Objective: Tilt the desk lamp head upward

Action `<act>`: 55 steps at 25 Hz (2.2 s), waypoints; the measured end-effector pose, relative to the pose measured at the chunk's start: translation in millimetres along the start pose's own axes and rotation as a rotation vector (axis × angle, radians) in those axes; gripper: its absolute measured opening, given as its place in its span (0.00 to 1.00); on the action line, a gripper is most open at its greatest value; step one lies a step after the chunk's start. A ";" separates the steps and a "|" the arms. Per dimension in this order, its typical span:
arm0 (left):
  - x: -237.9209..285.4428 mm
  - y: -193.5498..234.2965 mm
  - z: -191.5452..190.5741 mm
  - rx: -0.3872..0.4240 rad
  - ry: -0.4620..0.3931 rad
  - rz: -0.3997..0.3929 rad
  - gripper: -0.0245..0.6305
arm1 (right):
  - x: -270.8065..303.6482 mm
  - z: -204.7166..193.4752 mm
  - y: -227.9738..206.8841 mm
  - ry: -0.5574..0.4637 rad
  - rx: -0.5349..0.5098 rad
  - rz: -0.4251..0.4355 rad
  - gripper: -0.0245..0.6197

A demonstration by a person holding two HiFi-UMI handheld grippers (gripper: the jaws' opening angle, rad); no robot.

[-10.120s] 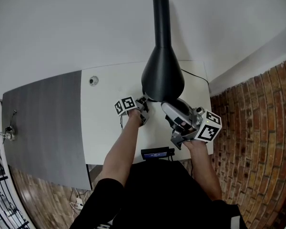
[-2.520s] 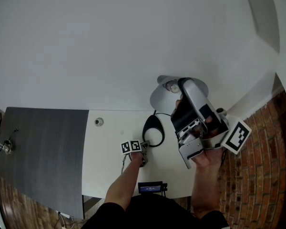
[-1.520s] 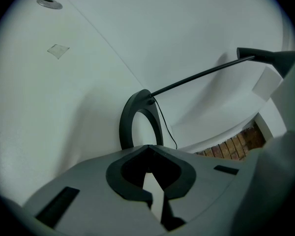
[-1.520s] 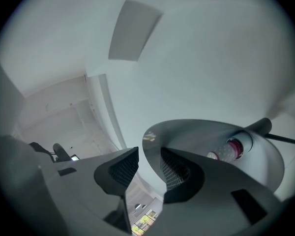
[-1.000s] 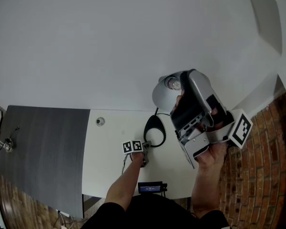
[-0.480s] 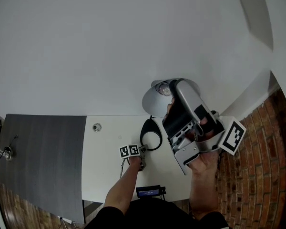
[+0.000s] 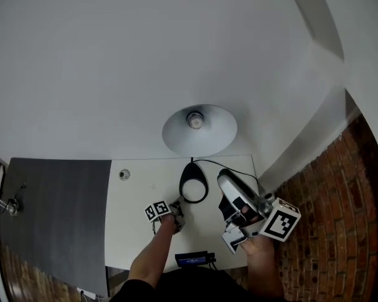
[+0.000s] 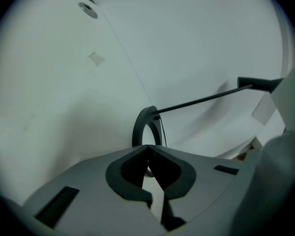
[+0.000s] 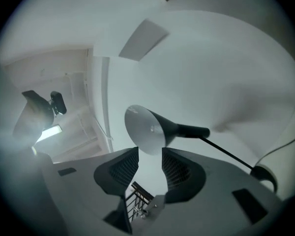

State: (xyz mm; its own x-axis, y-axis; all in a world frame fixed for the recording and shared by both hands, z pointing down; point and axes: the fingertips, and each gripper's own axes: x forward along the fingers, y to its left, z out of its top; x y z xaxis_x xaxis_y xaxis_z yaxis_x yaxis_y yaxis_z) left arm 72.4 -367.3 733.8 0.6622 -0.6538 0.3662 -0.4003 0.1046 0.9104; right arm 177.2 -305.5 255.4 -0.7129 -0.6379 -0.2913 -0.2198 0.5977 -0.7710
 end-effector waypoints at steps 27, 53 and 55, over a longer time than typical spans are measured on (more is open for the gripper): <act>-289.1 -171.6 -46.8 0.209 -0.059 -0.620 0.06 | -136.5 -160.7 -2.4 -0.018 0.135 -0.120 0.26; -341.8 -250.8 -197.0 0.238 0.109 -0.817 0.06 | -263.7 -198.8 111.9 -0.115 -0.066 -0.213 0.11; -337.3 -258.4 -214.0 0.260 0.138 -0.813 0.06 | -279.5 -196.2 106.6 -0.128 -0.045 -0.210 0.10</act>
State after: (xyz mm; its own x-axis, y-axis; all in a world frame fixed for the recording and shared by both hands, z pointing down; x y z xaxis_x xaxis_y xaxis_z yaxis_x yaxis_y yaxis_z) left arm 88.0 -13.4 416.3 0.8702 -0.3528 -0.3440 0.1099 -0.5416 0.8334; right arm 222.3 31.8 365.8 -0.5592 -0.8049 -0.1988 -0.3859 0.4649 -0.7968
